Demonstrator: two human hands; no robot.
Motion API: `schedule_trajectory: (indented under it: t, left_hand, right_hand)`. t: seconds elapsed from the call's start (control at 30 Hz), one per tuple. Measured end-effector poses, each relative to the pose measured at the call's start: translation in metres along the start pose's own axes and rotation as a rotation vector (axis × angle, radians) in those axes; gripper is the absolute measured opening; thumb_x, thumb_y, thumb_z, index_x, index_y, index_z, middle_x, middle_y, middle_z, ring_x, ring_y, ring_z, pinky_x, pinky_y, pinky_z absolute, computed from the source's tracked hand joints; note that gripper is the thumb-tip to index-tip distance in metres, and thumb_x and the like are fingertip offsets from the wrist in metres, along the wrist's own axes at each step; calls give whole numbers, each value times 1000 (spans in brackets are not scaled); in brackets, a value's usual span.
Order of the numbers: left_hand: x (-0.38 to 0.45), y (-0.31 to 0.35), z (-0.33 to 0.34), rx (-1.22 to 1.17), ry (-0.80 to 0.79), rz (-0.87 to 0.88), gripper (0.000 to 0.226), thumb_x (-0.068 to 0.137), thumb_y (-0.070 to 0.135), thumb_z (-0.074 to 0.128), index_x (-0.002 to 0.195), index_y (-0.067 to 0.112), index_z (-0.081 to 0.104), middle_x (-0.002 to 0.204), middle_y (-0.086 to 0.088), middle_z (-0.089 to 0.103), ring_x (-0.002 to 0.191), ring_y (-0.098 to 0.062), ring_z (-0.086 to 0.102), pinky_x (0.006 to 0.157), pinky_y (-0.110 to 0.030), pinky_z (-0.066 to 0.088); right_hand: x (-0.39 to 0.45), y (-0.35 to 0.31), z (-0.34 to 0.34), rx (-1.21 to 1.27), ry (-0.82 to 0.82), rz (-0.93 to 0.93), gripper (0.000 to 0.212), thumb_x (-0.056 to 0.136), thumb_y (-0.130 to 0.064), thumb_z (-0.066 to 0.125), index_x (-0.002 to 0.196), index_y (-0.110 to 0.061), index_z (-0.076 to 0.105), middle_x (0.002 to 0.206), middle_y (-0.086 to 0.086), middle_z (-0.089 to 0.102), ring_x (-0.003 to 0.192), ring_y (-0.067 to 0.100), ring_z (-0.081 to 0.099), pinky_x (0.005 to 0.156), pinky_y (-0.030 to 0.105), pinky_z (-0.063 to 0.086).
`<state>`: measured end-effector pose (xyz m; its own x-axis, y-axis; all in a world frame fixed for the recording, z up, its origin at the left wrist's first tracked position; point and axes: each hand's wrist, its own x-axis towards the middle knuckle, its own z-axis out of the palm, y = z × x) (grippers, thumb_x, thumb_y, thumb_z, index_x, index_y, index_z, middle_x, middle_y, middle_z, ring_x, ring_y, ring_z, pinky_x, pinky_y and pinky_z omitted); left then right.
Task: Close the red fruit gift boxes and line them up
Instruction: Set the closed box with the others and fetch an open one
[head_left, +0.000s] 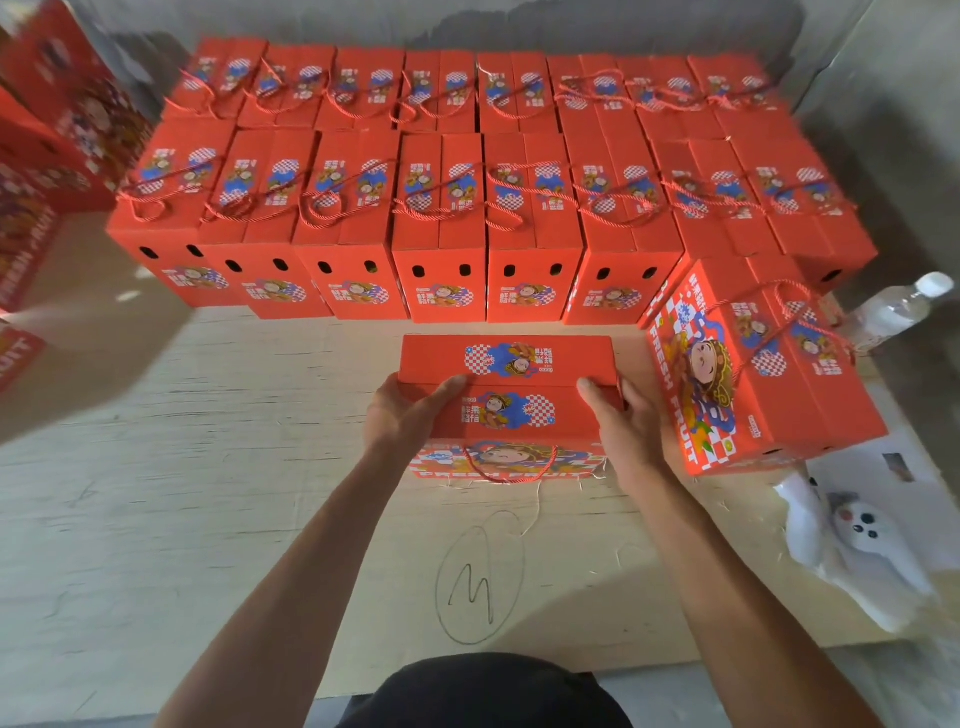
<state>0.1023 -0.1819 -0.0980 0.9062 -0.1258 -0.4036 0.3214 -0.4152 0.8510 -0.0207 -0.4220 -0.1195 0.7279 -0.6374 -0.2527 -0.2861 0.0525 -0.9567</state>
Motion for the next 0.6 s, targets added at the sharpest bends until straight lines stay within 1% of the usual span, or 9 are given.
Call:
schedule_trajectory:
  t: [0.13,0.2,0.27,0.33,0.37,0.43,0.47,0.53,0.6]
  left_hand:
    - [0,-1,1,14,9,13,96,59,80,77,133,21,61,114,-1,75,96,-23,75,86,-47,63]
    - [-2,-1,4,90,48,32,108,60,85,74,141,18,50,126,-5,69,108,-26,71,91,-50,60]
    - [-5,-2,6,384,205,175,109,71,84,68,150,15,36,146,-9,54,130,-30,56,106,-53,50]
    - [-8,2,10,646,335,474,90,85,72,64,149,13,40,152,-9,47,141,-30,43,120,-53,31]
    - [-9,6,12,703,315,622,76,90,65,64,144,13,49,149,-8,51,140,-29,45,122,-53,27]
    - [-13,16,24,734,150,838,57,94,56,64,132,15,63,142,-6,59,134,-29,52,120,-55,29]
    - [-16,19,34,748,49,901,56,94,56,63,133,16,64,144,-6,59,135,-28,52,119,-55,30]
    - [-25,21,56,819,-105,987,70,95,63,57,148,18,52,157,-3,48,147,-22,40,123,-54,24]
    - [-34,15,77,903,-145,1037,85,95,73,46,159,17,36,166,-1,32,155,-18,24,127,-52,14]
  right_hand:
    - [0,0,-1,-71,-1,-31,34,97,-49,67,126,-31,69,103,-14,76,90,-1,72,65,15,56]
    - [-1,-2,0,-116,1,-17,32,102,-53,55,119,-30,68,99,-17,73,86,-9,68,63,11,53]
    - [-1,-6,1,-81,60,17,28,108,-48,42,100,-33,64,82,-24,68,75,-22,61,57,5,46]
    - [-1,-11,-4,-5,148,57,34,111,-38,39,86,-33,62,69,-25,69,68,-17,63,50,5,46]
    - [0,-11,-7,19,183,62,34,110,-35,41,87,-32,65,72,-22,71,72,-8,68,52,9,49]
    - [-2,-10,-11,25,213,38,30,109,-31,45,99,-21,72,91,-11,75,90,7,72,61,15,53]
    - [-3,-8,-12,2,212,9,27,108,-31,48,104,-18,72,99,-9,74,95,8,70,65,15,51]
    - [-8,-6,-10,-31,193,-48,20,107,-31,52,106,-24,71,95,-21,72,91,-7,65,67,8,48]
    - [-13,0,-6,-51,165,-78,21,108,-30,52,113,-25,71,97,-22,71,87,-12,64,70,5,48]
